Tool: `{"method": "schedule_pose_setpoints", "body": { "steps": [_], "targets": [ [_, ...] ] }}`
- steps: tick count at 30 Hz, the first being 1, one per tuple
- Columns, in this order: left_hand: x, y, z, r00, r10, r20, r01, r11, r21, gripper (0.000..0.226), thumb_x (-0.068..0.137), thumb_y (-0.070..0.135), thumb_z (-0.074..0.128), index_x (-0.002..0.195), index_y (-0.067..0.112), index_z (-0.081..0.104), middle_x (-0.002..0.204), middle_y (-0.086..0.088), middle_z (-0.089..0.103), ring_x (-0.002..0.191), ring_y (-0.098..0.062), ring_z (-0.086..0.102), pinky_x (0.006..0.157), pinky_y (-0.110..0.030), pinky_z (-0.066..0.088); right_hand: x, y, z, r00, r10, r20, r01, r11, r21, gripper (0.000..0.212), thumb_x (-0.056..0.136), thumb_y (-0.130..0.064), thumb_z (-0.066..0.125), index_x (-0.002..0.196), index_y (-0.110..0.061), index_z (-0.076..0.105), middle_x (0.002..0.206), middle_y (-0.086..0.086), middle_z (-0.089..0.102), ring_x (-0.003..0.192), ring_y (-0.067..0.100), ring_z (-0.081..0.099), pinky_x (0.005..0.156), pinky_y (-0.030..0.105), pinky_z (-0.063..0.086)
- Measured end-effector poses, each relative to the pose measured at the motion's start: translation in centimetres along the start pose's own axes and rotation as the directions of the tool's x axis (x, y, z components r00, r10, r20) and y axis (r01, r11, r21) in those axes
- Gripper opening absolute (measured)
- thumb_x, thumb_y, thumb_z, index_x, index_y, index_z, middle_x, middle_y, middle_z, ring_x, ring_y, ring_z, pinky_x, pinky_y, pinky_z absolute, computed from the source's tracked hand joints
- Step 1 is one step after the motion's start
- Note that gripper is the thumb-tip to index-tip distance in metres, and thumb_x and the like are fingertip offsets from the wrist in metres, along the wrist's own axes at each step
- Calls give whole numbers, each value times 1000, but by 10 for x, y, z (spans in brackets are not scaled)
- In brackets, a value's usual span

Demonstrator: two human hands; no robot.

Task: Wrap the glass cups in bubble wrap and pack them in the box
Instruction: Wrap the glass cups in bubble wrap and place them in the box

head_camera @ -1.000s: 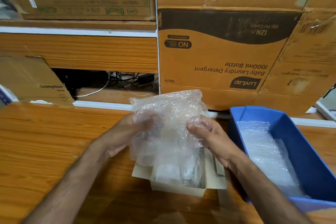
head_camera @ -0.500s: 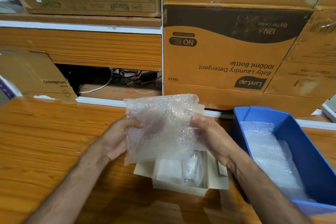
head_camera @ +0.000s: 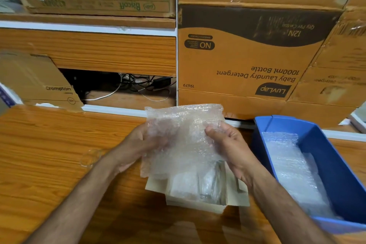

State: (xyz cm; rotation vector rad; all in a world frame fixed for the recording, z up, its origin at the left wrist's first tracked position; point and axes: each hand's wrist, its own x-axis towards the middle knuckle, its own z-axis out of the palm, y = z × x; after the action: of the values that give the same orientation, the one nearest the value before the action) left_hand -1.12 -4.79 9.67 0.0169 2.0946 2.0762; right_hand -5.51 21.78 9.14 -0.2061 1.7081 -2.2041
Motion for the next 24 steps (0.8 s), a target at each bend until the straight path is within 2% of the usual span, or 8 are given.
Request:
{"method": "schedule_pose_setpoints", "body": {
  "steps": [4, 6, 10, 14, 17, 20, 22, 24],
  "targets": [
    [-1, -1, 12, 971, 199, -129, -203, 979, -15, 32, 88, -5, 70, 115, 12, 70, 104, -5, 79, 93, -19, 76, 80, -30, 62, -2, -1, -12, 985, -172, -5, 170, 978, -118, 29, 99, -2, 63, 126, -14, 67, 109, 3, 79, 97, 14, 75, 75, 23, 58],
    [0, -2, 12, 936, 314, -157, -312, 949, 40, 29, 81, -10, 75, 97, 14, 79, 105, -8, 79, 95, -21, 75, 78, -31, 62, -2, -1, -15, 964, -264, 39, 266, 943, -199, 15, 96, 4, 65, 105, -7, 70, 90, -1, 79, 80, 9, 73, 66, 20, 55],
    [-1, 5, 11, 922, 373, -101, -366, 927, 78, 23, 74, -2, 67, 60, 17, 71, 126, -12, 71, 121, -27, 65, 85, -31, 58, 1, -1, -22, 871, -448, 201, 489, 833, -260, 15, 69, 2, 83, 77, 1, 70, 95, 18, 69, 88, 22, 66, 78, 27, 52],
    [-12, 15, -9, 995, 90, 53, -69, 950, -304, 42, 90, 7, 40, 106, 8, 79, 138, -22, 63, 122, -32, 66, 87, -39, 61, 1, -12, -26, 889, -381, 254, 445, 849, -286, 18, 65, 6, 83, 67, -10, 76, 115, 22, 64, 106, 19, 65, 88, 23, 50],
    [-15, 24, -24, 953, -53, 299, 191, 870, -454, 62, 103, 46, 25, 147, 13, 54, 145, -29, 54, 131, -43, 57, 98, -52, 56, -2, -24, -28, 883, -292, 367, 418, 845, -334, 20, 72, 5, 81, 66, -14, 77, 118, 20, 63, 113, 26, 63, 91, 29, 51],
    [-7, 34, -14, 919, -262, 293, 259, 965, 51, 71, 85, 71, 58, 131, 18, 66, 134, -13, 68, 118, -24, 70, 85, -31, 61, -3, -30, -24, 851, -247, 463, 454, 789, -414, 20, 79, 5, 79, 68, -12, 78, 115, 12, 65, 111, 26, 64, 90, 33, 53],
    [0, 42, -2, 909, -303, 286, 170, 897, 409, 39, 85, 43, 74, 115, 18, 71, 116, -6, 76, 99, -17, 76, 73, -23, 59, -3, -33, -18, 832, -208, 515, 486, 721, -495, 26, 84, 6, 76, 74, -17, 81, 116, 3, 65, 114, 21, 64, 92, 31, 52],
    [5, 42, 1, 900, -291, 324, 90, 853, 515, 22, 86, 21, 81, 105, 16, 73, 104, -4, 79, 92, -20, 76, 69, -26, 59, -4, -36, -16, 832, -125, 540, 459, 701, -546, 35, 83, 11, 66, 85, -19, 83, 118, 1, 63, 117, 20, 62, 95, 35, 52]
  ]
}}
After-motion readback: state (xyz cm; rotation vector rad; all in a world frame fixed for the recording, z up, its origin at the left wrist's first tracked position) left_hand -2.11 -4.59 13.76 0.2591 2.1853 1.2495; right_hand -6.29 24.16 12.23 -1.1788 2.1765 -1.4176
